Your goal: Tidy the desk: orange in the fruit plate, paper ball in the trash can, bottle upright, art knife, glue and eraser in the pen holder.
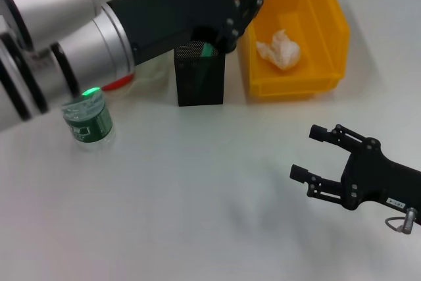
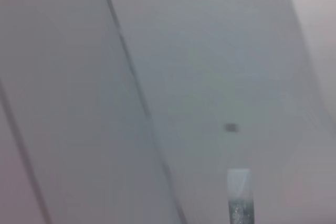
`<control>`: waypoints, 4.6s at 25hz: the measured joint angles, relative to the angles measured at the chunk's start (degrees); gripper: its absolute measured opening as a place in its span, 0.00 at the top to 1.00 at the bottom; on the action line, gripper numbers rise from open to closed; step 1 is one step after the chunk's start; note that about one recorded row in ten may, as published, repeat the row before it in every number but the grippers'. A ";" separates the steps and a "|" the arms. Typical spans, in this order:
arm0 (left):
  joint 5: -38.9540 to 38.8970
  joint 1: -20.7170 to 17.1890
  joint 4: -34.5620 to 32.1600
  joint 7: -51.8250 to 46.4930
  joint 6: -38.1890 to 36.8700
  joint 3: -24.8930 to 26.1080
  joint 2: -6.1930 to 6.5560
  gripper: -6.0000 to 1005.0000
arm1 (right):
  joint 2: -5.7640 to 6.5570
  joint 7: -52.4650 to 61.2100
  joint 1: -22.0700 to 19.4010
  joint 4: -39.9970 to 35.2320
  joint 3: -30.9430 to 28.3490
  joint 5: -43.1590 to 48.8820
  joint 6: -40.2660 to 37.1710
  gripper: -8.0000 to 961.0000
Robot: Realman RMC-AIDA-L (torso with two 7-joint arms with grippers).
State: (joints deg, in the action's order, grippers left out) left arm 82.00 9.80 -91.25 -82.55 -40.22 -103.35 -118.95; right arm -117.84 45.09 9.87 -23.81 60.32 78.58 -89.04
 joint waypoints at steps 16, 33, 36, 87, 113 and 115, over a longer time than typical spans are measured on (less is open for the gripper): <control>-71.01 17.34 46.83 62.07 -10.30 -10.61 -0.23 0.85 | 0.02 0.43 0.55 -0.01 -0.03 0.19 0.50 0.14; -79.16 21.85 54.11 72.78 -7.99 -15.67 -0.22 0.85 | 0.07 0.44 1.49 -0.01 0.08 0.35 1.43 0.14; -79.21 22.14 54.61 72.86 -7.41 -16.01 -0.23 0.85 | 0.07 0.44 1.48 -0.01 0.25 0.35 1.42 0.14; -82.45 22.60 54.19 70.99 -4.43 -17.06 -0.22 0.60 | 0.07 1.16 1.04 0.17 0.36 1.40 0.87 0.13; -14.03 8.88 64.47 33.03 -41.45 15.27 2.72 0.23 | 2.45 3.86 0.34 -0.83 -7.72 10.66 -10.81 0.13; -13.01 9.03 65.15 32.54 -41.29 15.37 2.86 0.23 | 2.23 3.87 1.23 -1.02 -7.59 12.93 -11.18 0.13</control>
State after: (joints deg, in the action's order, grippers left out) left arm 68.99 18.83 -26.10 -50.01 -81.51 -87.98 -116.09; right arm -115.61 48.96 11.11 -24.83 52.73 91.51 -100.22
